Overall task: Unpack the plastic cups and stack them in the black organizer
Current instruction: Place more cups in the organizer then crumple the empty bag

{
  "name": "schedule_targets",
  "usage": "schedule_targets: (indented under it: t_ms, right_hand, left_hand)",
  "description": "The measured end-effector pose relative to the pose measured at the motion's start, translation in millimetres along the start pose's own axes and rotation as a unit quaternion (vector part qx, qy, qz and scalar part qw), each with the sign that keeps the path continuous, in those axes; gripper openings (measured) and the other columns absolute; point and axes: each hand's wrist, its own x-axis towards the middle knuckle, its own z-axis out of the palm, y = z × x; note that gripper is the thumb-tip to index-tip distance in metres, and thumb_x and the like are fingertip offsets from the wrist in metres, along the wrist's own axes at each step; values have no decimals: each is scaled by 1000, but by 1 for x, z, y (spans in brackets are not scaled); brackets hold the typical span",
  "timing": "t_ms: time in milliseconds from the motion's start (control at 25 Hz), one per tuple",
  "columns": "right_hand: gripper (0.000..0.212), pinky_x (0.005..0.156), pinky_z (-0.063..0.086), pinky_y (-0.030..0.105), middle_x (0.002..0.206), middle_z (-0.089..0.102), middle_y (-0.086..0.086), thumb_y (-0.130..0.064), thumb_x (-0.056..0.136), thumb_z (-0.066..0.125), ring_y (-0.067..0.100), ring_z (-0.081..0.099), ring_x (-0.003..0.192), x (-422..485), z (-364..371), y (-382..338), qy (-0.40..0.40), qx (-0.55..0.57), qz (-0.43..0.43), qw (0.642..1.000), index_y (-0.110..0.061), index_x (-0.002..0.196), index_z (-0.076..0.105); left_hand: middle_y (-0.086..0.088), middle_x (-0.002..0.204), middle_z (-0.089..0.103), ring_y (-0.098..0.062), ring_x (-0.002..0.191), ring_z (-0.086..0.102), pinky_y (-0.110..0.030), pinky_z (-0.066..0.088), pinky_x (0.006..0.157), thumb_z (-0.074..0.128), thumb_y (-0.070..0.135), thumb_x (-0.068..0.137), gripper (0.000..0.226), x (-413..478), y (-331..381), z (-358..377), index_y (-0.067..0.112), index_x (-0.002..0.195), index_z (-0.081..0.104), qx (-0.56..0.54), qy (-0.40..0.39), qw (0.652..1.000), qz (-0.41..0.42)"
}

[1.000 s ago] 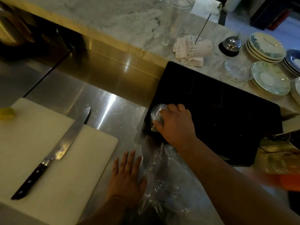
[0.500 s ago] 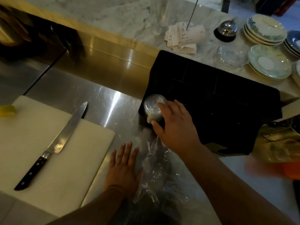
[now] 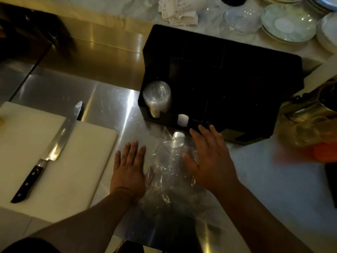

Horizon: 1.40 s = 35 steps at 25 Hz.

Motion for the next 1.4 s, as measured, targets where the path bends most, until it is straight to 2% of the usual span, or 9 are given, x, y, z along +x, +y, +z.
schedule_targets:
  t_ms: [480, 640, 720, 800, 920, 1000, 1080, 1240, 1400]
  right_hand:
    - [75, 123, 16, 47, 167, 27, 8, -65, 96, 40, 29, 12, 156, -125, -5, 36, -6, -17, 180, 983, -25, 158, 27]
    - [74, 124, 16, 45, 167, 27, 8, -61, 96, 46, 30, 13, 155, -168, 1, 36, -36, -21, 231, 972, -24, 158, 28]
    - [71, 121, 25, 47, 162, 36, 9, -59, 95, 49, 31, 24, 151, -181, 0, 27, -27, -10, 255, 967, -24, 155, 35]
    - [64, 108, 42, 46, 149, 50, 8, -57, 92, 55, 30, 43, 137, -189, 0, 15, 11, 5, 258, 966, -23, 145, 46]
    - [54, 92, 51, 41, 130, 58, 2, -58, 88, 54, 25, 53, 119, -195, -5, -9, 50, 42, 245, 967, -25, 130, 55]
    - [47, 78, 51, 33, 112, 61, -4, -64, 85, 47, 19, 56, 103, -201, -7, -26, 44, 67, 240, 967, -29, 114, 59]
    - [45, 66, 42, 25, 94, 57, -12, -72, 77, 47, 13, 55, 87, -208, -9, -42, 1, 101, 232, 967, -34, 99, 56]
    - [68, 86, 50, 27, 119, 56, -11, -70, 68, 59, 12, 59, 106, -224, -5, -58, -77, 170, 222, 957, -37, 126, 49]
    - [51, 84, 53, 32, 113, 64, -1, -51, 76, 63, 21, 66, 102, -228, -2, -45, -25, 170, 310, 935, -26, 120, 53]
  left_hand:
    - [-5, 174, 7, -23, 160, -4, -51, 0, 129, 18, 66, 96, 78, -5, -1, -9, 25, 164, 17, -33, 8, 999, 17]
    - [-7, 173, 15, -25, 160, 4, -53, 3, 128, 38, 54, 100, 67, -4, -9, -26, 25, 159, 34, -106, -31, 993, 34]
    - [-12, 168, 32, -30, 157, 20, -57, 12, 128, 44, 48, 103, 54, -1, -7, -49, 22, 149, 53, -243, -73, 967, -3]
    - [-11, 148, 59, -31, 139, 50, -55, 31, 122, 47, 61, 97, 57, -3, 4, -81, 23, 135, 66, -427, -136, 891, -78]
    - [-8, 116, 71, -28, 101, 72, -45, 59, 94, 66, 67, 86, 60, -21, 28, -121, 22, 126, 61, -461, -212, 856, -98]
    - [-15, 106, 73, -34, 87, 76, -44, 63, 79, 76, 46, 89, 48, -39, 45, -129, 20, 124, 56, -439, -266, 851, -108]
    - [-20, 97, 74, -41, 82, 75, -49, 62, 82, 74, 28, 95, 35, -60, 63, -127, 7, 121, 61, -451, -303, 830, -127]
    - [-11, 80, 63, -24, 66, 59, -49, 47, 82, 63, 4, 99, 6, -99, 96, -113, 6, 98, 68, -545, -401, 728, -107]
    - [-14, 101, 69, -26, 85, 64, -35, 54, 75, 63, 11, 100, 8, -109, 116, -104, 13, 100, 71, -512, -410, 752, -61]
